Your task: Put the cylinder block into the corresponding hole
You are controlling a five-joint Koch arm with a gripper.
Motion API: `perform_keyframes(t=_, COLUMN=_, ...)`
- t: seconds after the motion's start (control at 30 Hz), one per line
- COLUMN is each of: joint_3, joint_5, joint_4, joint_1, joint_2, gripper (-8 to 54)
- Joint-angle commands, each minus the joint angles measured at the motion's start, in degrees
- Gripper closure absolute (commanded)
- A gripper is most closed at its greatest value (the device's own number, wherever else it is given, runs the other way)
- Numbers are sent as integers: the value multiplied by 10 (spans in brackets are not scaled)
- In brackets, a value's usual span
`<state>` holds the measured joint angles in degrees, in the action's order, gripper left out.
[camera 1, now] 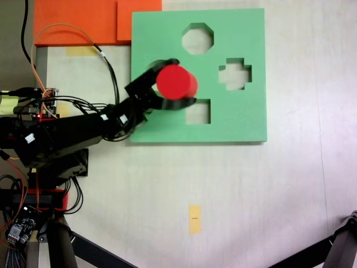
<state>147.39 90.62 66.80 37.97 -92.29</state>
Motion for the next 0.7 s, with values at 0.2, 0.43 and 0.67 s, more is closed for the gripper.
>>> perform_keyframes(t=0.2, joint_3=33, joint_5=8, joint_4=19, joint_1=96, joint_2=11, gripper=238)
perform_keyframes(t=0.43, joint_3=66, joint_5=6, joint_4=24, joint_1=92, joint_2=40, gripper=238)
perform_keyframes(t=0.67, joint_3=53, joint_5=5, joint_4=33, joint_1=105, joint_2=89, gripper=238)
